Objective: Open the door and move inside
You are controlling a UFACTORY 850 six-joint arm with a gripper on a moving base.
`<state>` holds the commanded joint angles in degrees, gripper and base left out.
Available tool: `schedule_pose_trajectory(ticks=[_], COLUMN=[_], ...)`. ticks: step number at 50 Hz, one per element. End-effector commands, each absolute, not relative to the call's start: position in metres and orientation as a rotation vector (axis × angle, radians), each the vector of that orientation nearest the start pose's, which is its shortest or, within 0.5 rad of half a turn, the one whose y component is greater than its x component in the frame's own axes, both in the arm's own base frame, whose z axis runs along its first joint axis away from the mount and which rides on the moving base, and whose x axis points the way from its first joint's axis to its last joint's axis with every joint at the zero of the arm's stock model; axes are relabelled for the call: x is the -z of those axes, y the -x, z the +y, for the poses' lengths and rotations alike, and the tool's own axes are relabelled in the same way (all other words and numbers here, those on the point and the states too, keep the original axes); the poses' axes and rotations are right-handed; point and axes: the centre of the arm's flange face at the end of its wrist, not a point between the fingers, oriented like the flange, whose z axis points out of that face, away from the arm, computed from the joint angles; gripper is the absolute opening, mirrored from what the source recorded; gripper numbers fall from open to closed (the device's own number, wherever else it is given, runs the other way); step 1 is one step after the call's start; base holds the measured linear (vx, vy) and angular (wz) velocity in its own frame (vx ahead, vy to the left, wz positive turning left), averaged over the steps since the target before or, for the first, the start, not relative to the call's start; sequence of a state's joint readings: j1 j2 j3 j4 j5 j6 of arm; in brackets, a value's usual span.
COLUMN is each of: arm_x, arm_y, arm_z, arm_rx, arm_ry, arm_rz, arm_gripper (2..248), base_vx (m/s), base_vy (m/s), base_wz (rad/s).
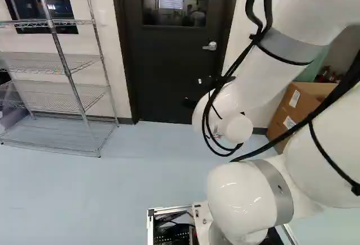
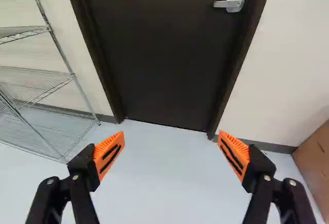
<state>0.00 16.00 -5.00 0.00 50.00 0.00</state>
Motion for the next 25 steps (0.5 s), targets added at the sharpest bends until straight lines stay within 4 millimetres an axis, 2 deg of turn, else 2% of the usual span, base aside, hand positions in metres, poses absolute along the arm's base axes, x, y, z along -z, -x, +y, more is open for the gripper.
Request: schedule_pose_trajectory(ticks=[25], arm_x=[-0.3656], arm_y=[-0.2703], arm_z=[0.0], arm_rx=[1.824], arm_ry=[2.558], arm_rz=[0.0], arm_gripper=[247], base_vx=[0.0], base_vy=[0.0], base_wz=[0.0])
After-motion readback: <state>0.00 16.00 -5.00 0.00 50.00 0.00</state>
